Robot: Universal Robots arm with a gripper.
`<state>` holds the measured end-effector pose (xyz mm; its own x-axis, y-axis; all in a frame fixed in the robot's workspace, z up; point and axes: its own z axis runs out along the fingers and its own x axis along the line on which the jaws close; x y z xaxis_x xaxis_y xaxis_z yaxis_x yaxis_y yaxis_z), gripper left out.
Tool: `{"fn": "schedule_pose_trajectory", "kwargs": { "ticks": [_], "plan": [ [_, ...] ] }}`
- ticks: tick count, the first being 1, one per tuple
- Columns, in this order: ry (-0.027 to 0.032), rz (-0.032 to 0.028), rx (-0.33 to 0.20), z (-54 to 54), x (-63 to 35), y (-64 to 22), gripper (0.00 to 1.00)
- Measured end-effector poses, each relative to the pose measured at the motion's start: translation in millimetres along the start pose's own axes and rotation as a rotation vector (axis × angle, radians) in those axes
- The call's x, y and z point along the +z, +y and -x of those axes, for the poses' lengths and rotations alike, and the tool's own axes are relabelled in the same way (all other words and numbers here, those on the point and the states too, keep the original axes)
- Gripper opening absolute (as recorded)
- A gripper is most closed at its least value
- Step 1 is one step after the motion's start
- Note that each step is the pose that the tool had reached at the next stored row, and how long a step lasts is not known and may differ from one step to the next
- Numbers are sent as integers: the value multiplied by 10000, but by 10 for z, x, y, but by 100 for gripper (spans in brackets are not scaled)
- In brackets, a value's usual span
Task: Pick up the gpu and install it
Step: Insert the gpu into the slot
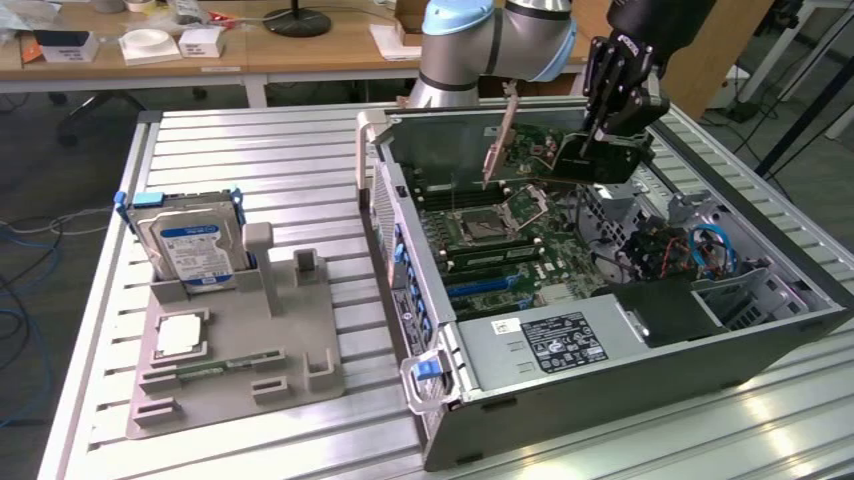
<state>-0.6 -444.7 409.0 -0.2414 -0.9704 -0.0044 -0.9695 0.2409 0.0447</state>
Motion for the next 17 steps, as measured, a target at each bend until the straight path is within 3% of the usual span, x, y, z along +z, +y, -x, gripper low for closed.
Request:
{"fn": "schedule_pose_trajectory", "kwargs": {
  "ticks": [17],
  "plan": [
    [42,5,-964,12,6,-2,26]
  ]
}}
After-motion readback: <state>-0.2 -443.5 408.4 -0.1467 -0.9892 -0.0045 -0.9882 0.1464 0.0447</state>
